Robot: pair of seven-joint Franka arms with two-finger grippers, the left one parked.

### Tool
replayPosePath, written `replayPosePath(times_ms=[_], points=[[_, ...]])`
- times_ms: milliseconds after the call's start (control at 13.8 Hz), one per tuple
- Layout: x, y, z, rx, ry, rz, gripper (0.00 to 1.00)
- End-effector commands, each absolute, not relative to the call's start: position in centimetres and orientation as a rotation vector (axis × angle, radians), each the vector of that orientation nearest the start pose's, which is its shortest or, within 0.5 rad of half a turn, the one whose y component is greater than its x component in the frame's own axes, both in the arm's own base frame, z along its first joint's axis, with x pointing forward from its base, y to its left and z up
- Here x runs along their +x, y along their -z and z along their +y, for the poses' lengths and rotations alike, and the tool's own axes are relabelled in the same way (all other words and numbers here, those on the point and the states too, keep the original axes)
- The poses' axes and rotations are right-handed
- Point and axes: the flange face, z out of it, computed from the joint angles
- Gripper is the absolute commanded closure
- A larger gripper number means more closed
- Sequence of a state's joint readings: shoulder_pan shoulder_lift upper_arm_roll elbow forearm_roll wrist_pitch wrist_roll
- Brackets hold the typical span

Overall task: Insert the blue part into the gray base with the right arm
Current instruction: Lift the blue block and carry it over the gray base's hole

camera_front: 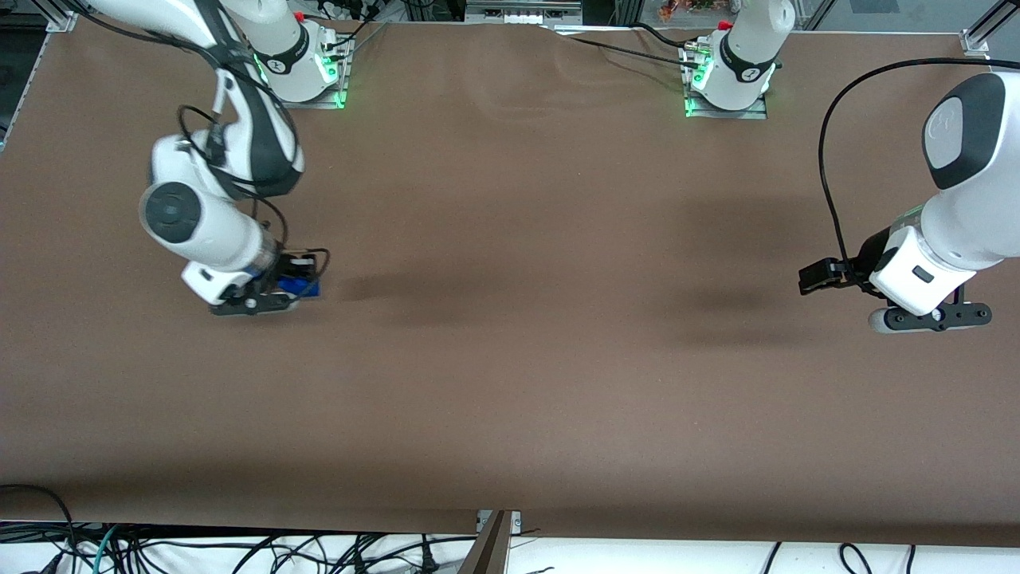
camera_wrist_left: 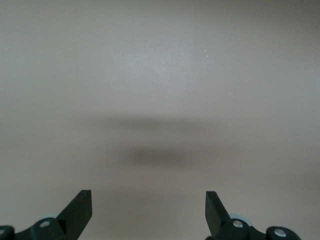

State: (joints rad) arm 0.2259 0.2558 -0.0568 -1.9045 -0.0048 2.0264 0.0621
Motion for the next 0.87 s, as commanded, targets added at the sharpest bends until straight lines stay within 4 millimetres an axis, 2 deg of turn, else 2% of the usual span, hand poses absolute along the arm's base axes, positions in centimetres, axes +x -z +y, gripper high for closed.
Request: replayPosePath(times_ms=[0,144,217,289,361,506,650,794], points=[[58.0,-39.7,3.6,-3.150,-0.240,-0.246,0.80],[57.5,-40.2,-0.5,-3.145,-0.279,-0.236,0.80],[57.3,-39.7,-2.3,-3.142,-0.283,-0.237,0.80],[57.3,-38.7,-2.9,-3.144,-0.298,-0.238,0.80],[56.9,-36.8,-2.9,-3.144,-0.305,-0.237,0.80],[56.4,-34.8,-3.1,-3.154,-0.248,-0.237,0.80],[55.7,-34.2,-4.2,-3.154,-0.264,-0.201,0.79],[55.8,-34.1,-4.4,-3.162,-0.244,-0.198,0.79]])
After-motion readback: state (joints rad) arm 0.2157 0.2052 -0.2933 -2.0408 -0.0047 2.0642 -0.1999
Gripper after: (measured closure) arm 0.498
